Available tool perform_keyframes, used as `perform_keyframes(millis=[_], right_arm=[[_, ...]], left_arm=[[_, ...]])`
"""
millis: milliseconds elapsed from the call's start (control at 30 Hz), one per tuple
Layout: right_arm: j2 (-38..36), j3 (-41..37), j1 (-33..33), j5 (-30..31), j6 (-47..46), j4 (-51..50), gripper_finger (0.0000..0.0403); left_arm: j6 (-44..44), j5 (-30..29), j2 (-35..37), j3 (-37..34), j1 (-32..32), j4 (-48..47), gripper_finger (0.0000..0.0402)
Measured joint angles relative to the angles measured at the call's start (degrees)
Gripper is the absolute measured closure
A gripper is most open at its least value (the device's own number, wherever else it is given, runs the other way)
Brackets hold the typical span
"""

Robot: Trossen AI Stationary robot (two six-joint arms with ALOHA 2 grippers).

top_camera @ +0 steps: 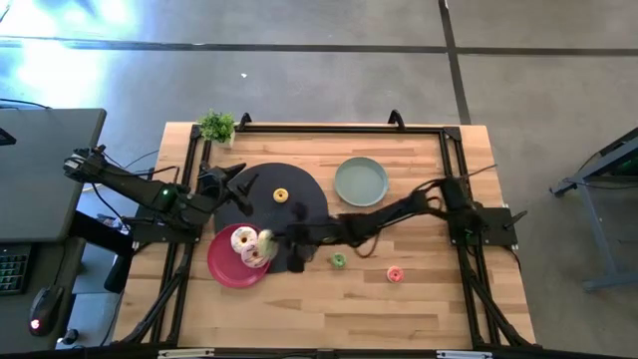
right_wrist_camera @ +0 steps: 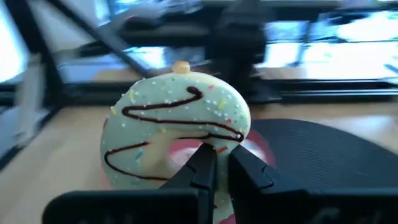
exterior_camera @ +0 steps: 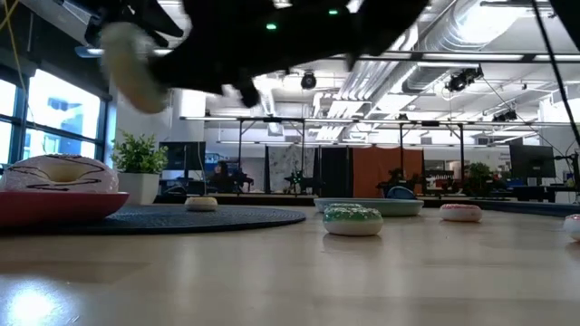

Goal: Pick & Place donuts
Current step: Put the big blue donut on the red plate

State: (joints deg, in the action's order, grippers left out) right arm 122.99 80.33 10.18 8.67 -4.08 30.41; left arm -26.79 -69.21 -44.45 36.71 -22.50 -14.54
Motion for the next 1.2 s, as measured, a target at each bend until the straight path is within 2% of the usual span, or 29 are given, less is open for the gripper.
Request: perform_keyframes(millis=[167,333,467,600,667,767,867,967,1067,1200], right_arm=[[8.2,11.4,0.3,-9.8,-1.6,-3.0,0.0386],[14.4,20.2,1.5,-11.0,-2.2,-3.6,0.0374],[18.0,23.7,2.3,-3.2,-2.0,-8.5,0.0367],[18.3,23.9,2.7,5.3,-1.2,-10.5,0.0365],[18.3,23.6,2.7,6.4,-0.1,-11.0,0.0365],[18.4,23.5,2.7,5.0,1.6,-11.0,0.0357],[18.4,23.5,2.6,4.3,1.6,-11.4,0.034],[18.4,23.5,2.6,4.7,1.6,-11.3,0.032],[18.4,23.5,2.5,4.9,1.6,-11.4,0.0303],[18.4,23.5,2.5,7.0,1.6,-11.6,0.0295]], left_arm=[[1.6,0.5,0.0,0.0,0.0,-0.1,0.0198],[2.6,0.9,0.0,0.0,0.0,-0.1,0.0198],[2.3,3.0,0.0,0.0,0.0,0.7,0.0198],[2.3,5.2,0.0,0.0,0.0,1.0,0.0198],[2.3,5.4,0.0,0.0,0.0,1.0,0.0198],[2.4,6.7,0.0,0.0,0.0,1.0,0.0198],[2.4,13.6,0.0,0.0,0.0,0.9,0.0198],[0.1,25.4,0.0,0.0,0.0,0.6,0.0198],[-6.8,35.8,-0.4,0.0,0.0,-1.1,0.0198],[-20.9,44.3,-1.7,0.0,0.0,-8.1,0.0198]])
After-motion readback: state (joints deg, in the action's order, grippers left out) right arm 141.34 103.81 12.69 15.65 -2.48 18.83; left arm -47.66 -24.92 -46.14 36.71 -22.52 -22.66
